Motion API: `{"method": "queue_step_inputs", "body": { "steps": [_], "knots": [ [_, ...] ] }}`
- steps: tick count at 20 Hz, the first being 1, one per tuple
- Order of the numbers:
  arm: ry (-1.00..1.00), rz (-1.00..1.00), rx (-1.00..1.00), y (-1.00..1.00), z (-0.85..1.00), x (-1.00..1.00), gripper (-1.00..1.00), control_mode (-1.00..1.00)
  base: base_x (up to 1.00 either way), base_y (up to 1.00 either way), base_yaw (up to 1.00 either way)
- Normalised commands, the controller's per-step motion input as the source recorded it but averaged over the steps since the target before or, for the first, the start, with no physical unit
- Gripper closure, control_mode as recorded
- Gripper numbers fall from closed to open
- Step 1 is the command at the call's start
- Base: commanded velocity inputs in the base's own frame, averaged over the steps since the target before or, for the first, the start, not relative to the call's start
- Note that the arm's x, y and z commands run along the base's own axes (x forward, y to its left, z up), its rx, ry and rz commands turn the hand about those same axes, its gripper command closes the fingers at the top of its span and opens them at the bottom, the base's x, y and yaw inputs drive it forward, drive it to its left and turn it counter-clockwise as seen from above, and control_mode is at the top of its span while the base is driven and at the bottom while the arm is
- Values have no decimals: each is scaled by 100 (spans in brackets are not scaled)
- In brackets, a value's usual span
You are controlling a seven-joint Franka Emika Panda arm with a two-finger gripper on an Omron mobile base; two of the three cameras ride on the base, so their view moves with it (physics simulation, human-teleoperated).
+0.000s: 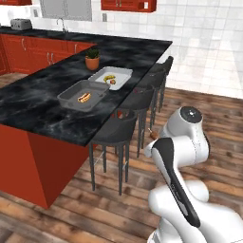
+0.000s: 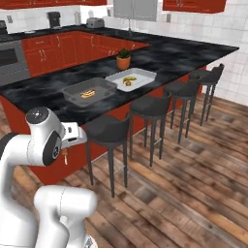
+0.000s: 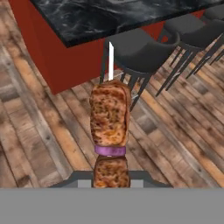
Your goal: Place the cold items (apple and banana) from the fridge in one tupperware on the dining counter. Place the warm items (hot dog and kebab skewer) in the stove area in another tupperware.
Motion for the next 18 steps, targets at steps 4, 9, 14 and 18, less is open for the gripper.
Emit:
{"method": "queue_step_inputs", "body": {
  "steps": [4,9,14,18],
  "knots": [
    [-3,5,8,-25,39,1,100,-100,10,-29,9],
    [-19,1,9,-38,100,-5,100,-100,0,0,0],
    [-11,0,0,-7,100,0,100,-100,0,0,0],
    [0,0,0,0,0,0,100,100,42,0,0]
  ]
}}
